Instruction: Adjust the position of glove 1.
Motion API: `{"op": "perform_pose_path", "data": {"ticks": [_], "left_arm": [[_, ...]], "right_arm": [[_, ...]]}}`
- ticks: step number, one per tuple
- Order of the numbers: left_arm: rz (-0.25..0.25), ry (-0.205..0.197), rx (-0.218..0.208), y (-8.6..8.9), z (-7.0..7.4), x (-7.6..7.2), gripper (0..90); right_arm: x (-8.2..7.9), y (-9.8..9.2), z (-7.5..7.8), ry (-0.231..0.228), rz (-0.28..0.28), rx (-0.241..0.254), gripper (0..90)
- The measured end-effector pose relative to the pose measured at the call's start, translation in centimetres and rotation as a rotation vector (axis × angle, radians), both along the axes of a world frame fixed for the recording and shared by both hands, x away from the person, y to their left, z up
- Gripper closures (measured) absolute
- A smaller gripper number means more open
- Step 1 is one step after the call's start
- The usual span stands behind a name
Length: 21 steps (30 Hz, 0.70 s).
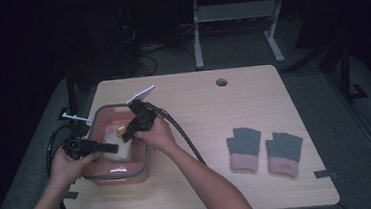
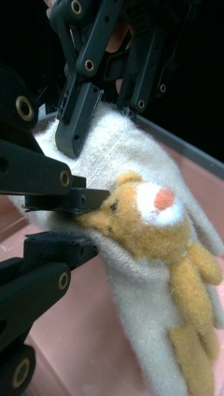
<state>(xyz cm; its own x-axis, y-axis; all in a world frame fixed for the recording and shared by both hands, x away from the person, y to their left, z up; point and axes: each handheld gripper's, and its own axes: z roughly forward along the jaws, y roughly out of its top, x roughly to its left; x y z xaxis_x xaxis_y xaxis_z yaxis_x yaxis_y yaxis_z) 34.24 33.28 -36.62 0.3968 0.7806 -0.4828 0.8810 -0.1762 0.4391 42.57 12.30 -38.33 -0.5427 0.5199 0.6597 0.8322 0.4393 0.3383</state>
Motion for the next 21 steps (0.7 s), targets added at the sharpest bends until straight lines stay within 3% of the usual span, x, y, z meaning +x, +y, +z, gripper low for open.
{"op": "perform_pose_path", "data": {"ticks": [9,21], "left_arm": [[0.0,0.036,0.029,-0.2,-1.4,-0.2,69.2],[-0.011,0.055,0.061,-0.2,-2.5,-0.2,69.0]], "right_arm": [[-0.2,0.4,-0.9,-0.022,0.023,-0.07,72.7],[-0.3,0.6,-0.7,-0.061,0.028,-0.131,60.5]]}}
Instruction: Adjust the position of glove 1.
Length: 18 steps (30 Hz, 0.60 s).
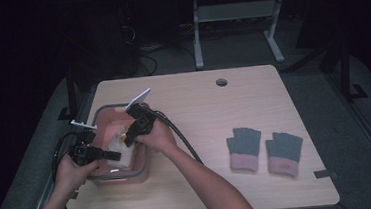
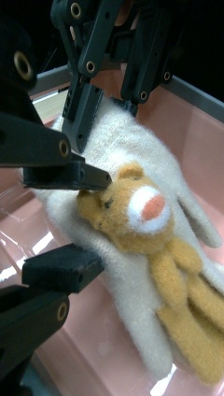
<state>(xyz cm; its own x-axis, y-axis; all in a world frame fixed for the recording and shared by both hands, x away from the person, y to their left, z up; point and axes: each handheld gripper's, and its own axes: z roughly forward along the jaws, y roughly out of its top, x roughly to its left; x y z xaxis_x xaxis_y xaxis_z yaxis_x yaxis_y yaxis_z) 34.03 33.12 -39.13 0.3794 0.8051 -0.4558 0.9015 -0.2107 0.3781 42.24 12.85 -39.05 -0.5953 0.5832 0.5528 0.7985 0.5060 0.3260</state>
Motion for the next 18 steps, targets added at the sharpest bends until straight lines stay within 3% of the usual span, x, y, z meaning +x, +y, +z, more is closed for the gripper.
{"op": "perform_pose_path", "data": {"ticks": [9,15,18], "left_arm": [[0.013,0.021,0.056,0.0,-0.7,-0.1,67.6],[0.019,0.033,0.067,-0.1,-0.6,-0.1,62.2],[0.022,0.014,0.084,0.1,0.0,-0.1,59.2]], "right_arm": [[0.1,-0.7,0.9,-0.049,-0.019,0.006,56.8],[0.0,-1.1,1.4,-0.061,-0.016,0.015,57.0],[0.0,-1.4,1.7,-0.065,-0.02,0.023,57.0]]}}
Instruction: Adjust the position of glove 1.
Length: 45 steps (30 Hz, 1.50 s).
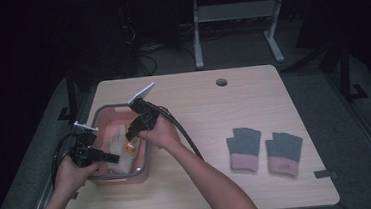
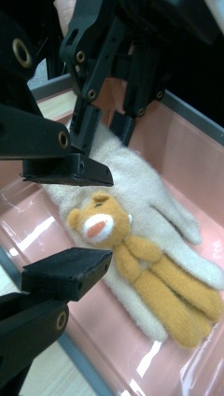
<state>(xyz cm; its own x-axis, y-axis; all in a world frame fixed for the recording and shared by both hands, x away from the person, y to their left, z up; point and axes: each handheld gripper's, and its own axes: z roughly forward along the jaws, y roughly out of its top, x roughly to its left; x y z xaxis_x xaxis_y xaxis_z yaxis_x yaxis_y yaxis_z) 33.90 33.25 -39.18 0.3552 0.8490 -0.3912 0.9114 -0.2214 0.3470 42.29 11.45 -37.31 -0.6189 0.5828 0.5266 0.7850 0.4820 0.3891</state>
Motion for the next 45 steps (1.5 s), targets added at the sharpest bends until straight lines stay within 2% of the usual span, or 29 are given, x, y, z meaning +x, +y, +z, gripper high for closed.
{"op": "perform_pose_path", "data": {"ticks": [6,10,13,16,21,24,29,31,36,45], "left_arm": [[0.019,-0.037,0.031,0.4,1.6,0.0,56.3],[0.028,-0.062,0.034,0.0,2.2,0.1,62.6],[0.003,-0.043,0.077,-0.5,1.7,0.3,69.3],[-0.001,-0.021,0.103,-1.1,0.9,0.5,73.1],[-0.014,0.016,0.16,-1.9,0.0,0.9,72.8],[-0.012,0.032,0.173,-2.0,-0.5,1.1,70.7],[0.003,0.008,0.155,-1.6,0.1,0.9,66.1],[0.015,-0.01,0.126,-1.2,0.5,0.8,61.5],[0.026,-0.045,0.092,-1.0,1.4,0.5,58.9],[0.022,-0.101,0.041,-1.5,3.3,0.2,55.2]], "right_arm": [[0.0,-0.8,0.7,-0.012,-0.013,0.018,57.0],[-0.1,-1.5,1.3,-0.021,-0.012,0.022,57.0],[-0.2,-2.1,1.6,-0.025,-0.019,0.028,57.0],[-0.3,-2.6,1.8,-0.031,-0.021,0.031,57.0],[-0.2,-3.5,2.2,-0.031,-0.032,0.039,57.0],[-0.2,-4.1,2.3,-0.034,-0.037,0.048,56.9],[-0.3,-4.6,2.3,-0.032,-0.044,0.05,56.5],[-0.4,-4.8,2.3,-0.038,-0.033,0.05,56.0],[-0.6,-5.2,2.7,-0.04,-0.032,0.05,55.5],[-0.7,-8.0,3.0,-0.059,-0.055,0.06,53.4]]}}
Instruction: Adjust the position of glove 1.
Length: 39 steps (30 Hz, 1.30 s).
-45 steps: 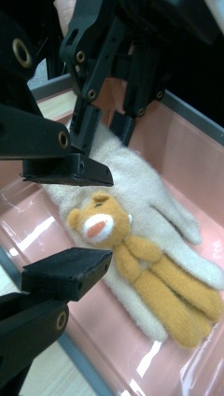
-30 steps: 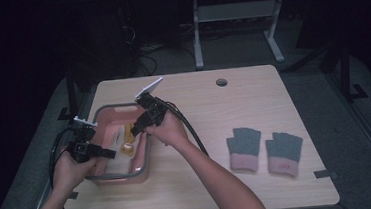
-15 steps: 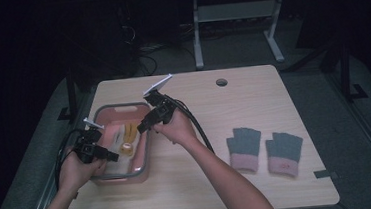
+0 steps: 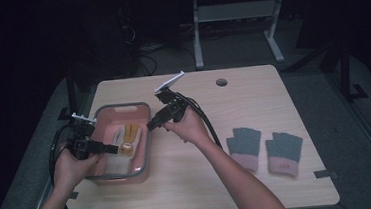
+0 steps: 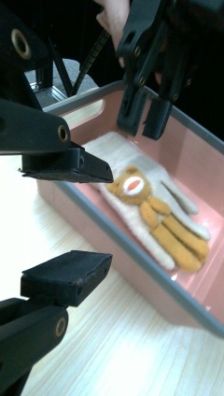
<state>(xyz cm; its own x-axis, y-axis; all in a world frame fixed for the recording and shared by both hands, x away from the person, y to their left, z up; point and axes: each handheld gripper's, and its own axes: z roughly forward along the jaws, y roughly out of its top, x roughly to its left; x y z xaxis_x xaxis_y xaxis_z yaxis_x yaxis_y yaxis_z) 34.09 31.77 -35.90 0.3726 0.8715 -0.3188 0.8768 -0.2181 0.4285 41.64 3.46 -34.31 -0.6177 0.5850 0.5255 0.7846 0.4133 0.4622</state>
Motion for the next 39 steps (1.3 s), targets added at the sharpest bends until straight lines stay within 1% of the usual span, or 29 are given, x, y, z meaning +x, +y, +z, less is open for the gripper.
{"op": "perform_pose_path", "data": {"ticks": [1,2,3,7,9,10,12,13,14,18,19,21,22,23,24,26,27,28,29,33,39], "left_arm": [[-0.008,-0.006,0.004,-0.1,0.2,0.0,55.1],[-0.007,-0.01,-0.005,-0.3,0.4,0.0,54.9],[-0.014,-0.009,-0.004,-0.4,0.6,0.0,54.4],[-0.029,-0.034,-0.012,-1.1,1.2,-0.1,51.8],[-0.031,-0.044,-0.031,-1.4,1.4,-0.1,49.3],[-0.032,-0.054,-0.034,-1.6,1.5,-0.1,48.9],[-0.036,-0.059,-0.046,-1.8,1.7,-0.2,47.0],[-0.046,-0.063,-0.047,-1.9,1.8,-0.2,46.4],[-0.043,-0.068,-0.05,-2.1,1.9,-0.3,45.7],[-0.056,-0.081,-0.063,-2.7,2.1,-0.4,44.0],[-0.06,-0.088,-0.074,-2.9,2.1,-0.4,43.5],[-0.073,-0.104,-0.072,-3.2,2.3,-0.4,43.1],[-0.069,-0.109,-0.078,-3.3,2.4,-0.4,42.2],[-0.081,-0.11,-0.079,-3.4,2.5,-0.4,41.7],[-0.075,-0.113,-0.088,-3.6,2.5,-0.4,41.5],[-0.086,-0.114,-0.087,-3.9,2.6,-0.4,41.0],[-0.084,-0.115,-0.091,-4.1,2.6,-0.4,40.5],[-0.091,-0.116,-0.085,-4.2,2.7,-0.4,40.3],[-0.087,-0.119,-0.091,-4.4,2.8,-0.4,40.0],[-0.094,-0.13,-0.11,-5.0,2.9,-0.4,38.2],[-0.102,-0.137,-0.122,-6.3,3.0,-0.3,37.0]], "right_arm": [[0.0,-0.3,0.0,0.0,-0.004,-0.001,53.2],[0.0,-0.6,0.0,-0.001,-0.007,-0.001,52.8],[0.0,-0.9,0.1,0.0,-0.014,0.002,52.5],[-0.1,-2.0,0.3,-0.009,-0.026,0.004,51.5],[-0.1,-2.6,0.3,-0.011,-0.031,0.004,50.9],[-0.1,-2.8,0.4,-0.013,-0.035,0.001,50.7],[-0.2,-3.3,0.5,-0.013,-0.049,0.001,50.3],[-0.2,-3.5,0.5,-0.017,-0.051,-0.003,49.9],[-0.3,-3.7,0.5,-0.021,-0.053,-0.008,49.4],[-0.3,-4.3,0.7,-0.029,-0.06,-0.01,48.4],[-0.3,-4.4,0.8,-0.032,-0.058,-0.01,48.2],[-0.4,-4.7,0.9,-0.036,-0.057,-0.013,47.7],[-0.4,-4.9,0.9,-0.039,-0.056,-0.014,47.4],[-0.4,-4.9,0.9,-0.043,-0.062,-0.015,47.0],[-0.4,-5.1,1.0,-0.047,-0.059,-0.018,46.6],[-0.5,-5.4,1.0,-0.052,-0.064,-0.023,46.2],[-0.6,-5.6,1.1,-0.052,-0.065,-0.017,45.9],[-0.6,-5.8,1.1,-0.057,-0.066,-0.019,45.7],[-0.7,-6.0,1.1,-0.057,-0.068,-0.017,45.4],[-0.9,-7.1,1.0,-0.064,-0.083,-0.022,43.5],[-1.1,-9.0,0.9,-0.066,-0.112,-0.029,41.7]]}}
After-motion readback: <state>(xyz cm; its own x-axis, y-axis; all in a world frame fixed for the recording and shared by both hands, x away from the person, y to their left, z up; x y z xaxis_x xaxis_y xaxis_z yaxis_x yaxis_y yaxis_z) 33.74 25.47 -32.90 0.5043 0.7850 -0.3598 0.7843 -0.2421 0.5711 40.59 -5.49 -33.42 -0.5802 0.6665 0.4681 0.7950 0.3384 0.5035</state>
